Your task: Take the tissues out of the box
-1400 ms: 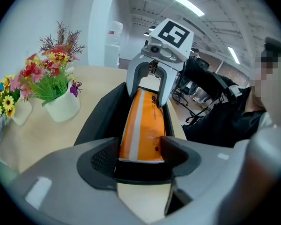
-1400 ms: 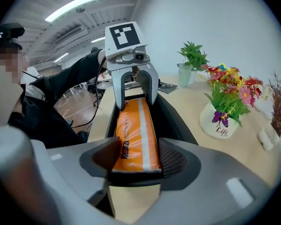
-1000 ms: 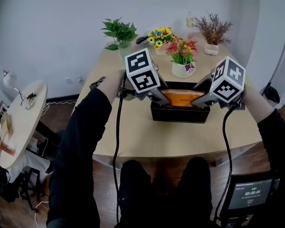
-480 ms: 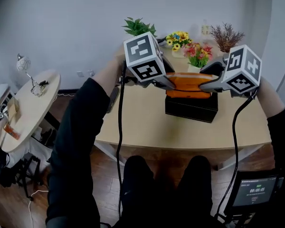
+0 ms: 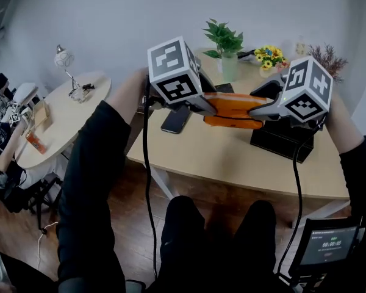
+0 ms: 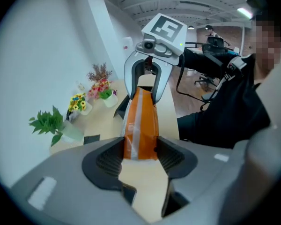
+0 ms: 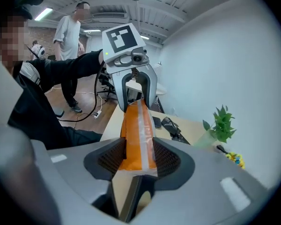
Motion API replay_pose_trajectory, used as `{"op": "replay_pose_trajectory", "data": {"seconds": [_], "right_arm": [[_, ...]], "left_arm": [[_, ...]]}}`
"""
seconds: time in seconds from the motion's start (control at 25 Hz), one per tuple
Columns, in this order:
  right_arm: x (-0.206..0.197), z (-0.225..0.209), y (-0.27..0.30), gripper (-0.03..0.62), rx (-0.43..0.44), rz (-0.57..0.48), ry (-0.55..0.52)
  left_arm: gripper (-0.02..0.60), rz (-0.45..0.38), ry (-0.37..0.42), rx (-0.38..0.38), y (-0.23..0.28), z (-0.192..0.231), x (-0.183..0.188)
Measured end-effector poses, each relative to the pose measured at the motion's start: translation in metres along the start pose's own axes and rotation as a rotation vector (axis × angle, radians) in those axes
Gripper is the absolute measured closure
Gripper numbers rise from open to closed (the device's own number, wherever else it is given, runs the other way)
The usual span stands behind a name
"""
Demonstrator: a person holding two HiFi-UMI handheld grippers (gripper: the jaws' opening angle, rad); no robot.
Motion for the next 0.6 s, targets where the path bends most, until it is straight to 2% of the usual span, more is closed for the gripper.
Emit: {"op": "replay_pose_trajectory", "data": {"seconds": [0.12,0.28,0.48,0.6], "right_arm": [[0.007,0.013,0.039,0.407,0.066,0.011,0.009],[-0.004,0.023,0.086,0.405,0.168,0.026,0.04],[-0.019,0.029,0.118,0.395,0.248,0.11,0.103],[-0.024,0.029,0.127,0.375,0.257,0.103,0.13]], "left_arm": [[0.379,0.02,-0.051,-0.03,0.003,-0.015,-0.038],[0.379,0.033,-0.125,-0.1,0.024,-0.029,-0.078],[0.37,0.037,-0.186,-0.192,0.05,-0.038,-0.1],[0.356,0.009,-0.225,-0.214,0.061,-0.037,-0.112]]}}
Point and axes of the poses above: the fingertips, and each gripper's own axes: y forward along the fingers, z to its left, x out of its top, the point moved 5 cm from there along -y, backward along the fingers, and after that the axes turned 7 degrees about y, right-handed, at the moved point
